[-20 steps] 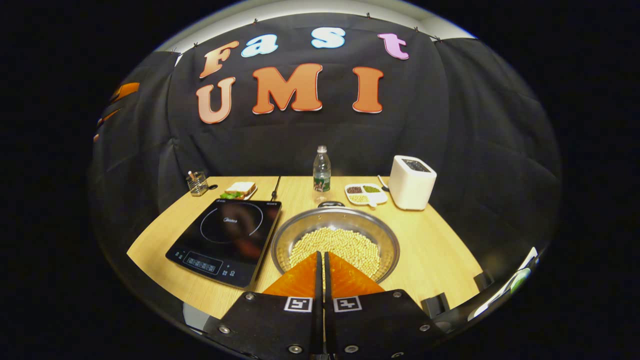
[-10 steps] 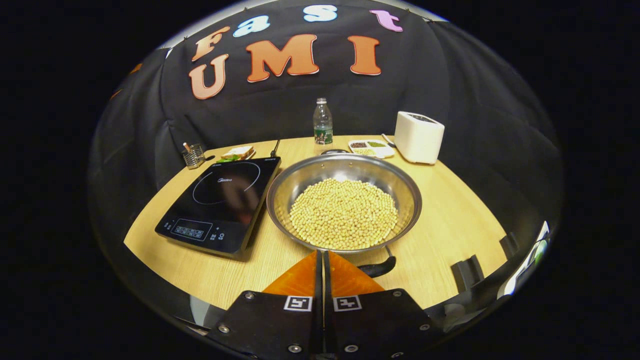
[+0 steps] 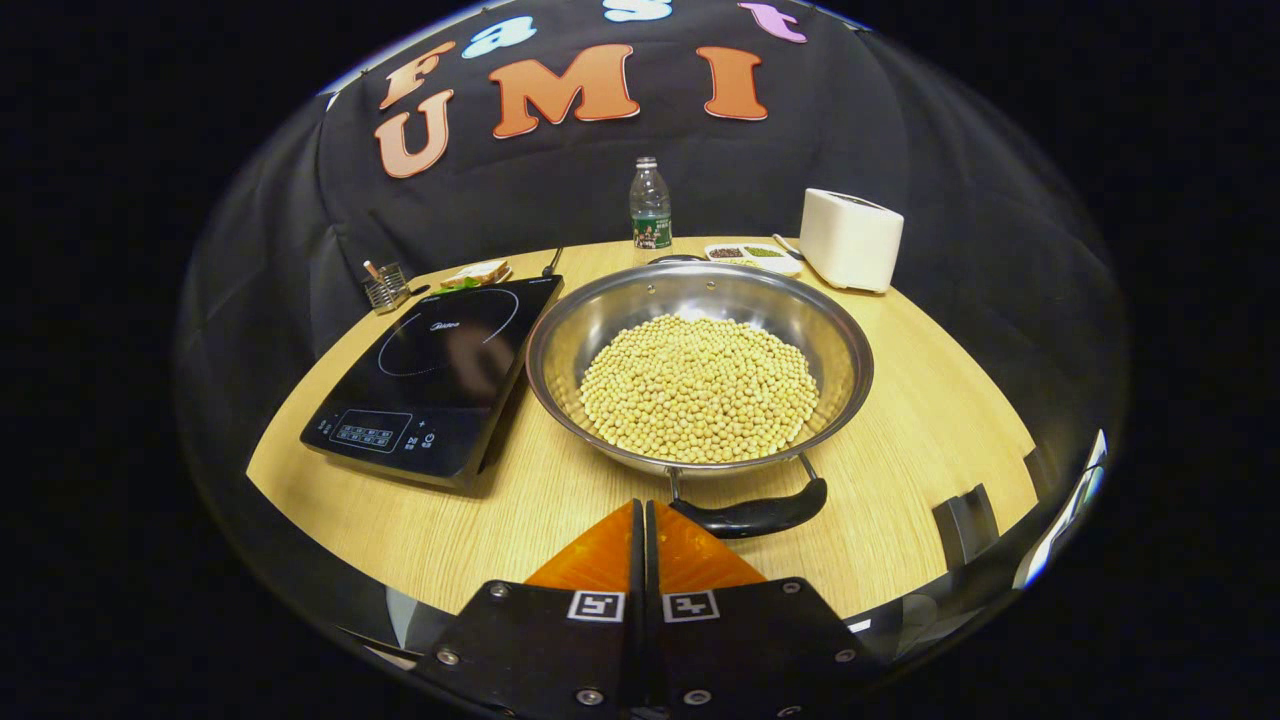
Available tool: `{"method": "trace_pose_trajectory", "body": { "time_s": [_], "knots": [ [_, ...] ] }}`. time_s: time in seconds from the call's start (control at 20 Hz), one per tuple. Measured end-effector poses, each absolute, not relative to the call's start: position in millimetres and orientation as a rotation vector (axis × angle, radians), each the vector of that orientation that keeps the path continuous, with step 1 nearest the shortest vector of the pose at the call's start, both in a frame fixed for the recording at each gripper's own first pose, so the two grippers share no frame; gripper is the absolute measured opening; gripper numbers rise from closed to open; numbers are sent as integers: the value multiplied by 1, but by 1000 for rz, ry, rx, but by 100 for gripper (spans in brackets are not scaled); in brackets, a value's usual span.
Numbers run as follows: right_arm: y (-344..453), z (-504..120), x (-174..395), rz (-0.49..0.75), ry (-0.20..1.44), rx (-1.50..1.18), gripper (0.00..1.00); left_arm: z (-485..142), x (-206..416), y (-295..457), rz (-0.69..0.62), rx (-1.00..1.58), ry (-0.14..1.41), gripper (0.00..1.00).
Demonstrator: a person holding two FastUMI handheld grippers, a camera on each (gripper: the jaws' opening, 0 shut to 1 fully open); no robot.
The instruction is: First push the handle of the pot to place it horizontally, then grasp the pot with both hands and set it on the induction cooktop.
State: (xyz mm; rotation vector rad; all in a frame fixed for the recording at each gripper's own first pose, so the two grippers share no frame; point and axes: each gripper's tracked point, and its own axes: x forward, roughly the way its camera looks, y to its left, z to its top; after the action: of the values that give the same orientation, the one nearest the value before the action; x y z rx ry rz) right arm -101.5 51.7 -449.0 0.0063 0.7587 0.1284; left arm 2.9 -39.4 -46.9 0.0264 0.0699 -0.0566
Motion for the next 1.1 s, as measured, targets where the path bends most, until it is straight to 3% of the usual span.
{"method": "trace_pose_trajectory", "body": {
  "time_s": [1.1],
  "knots": [
    [-48,-448,-71,-82,760,28,0,-47,-1,-26,-32,44,74,99]
  ]
}}
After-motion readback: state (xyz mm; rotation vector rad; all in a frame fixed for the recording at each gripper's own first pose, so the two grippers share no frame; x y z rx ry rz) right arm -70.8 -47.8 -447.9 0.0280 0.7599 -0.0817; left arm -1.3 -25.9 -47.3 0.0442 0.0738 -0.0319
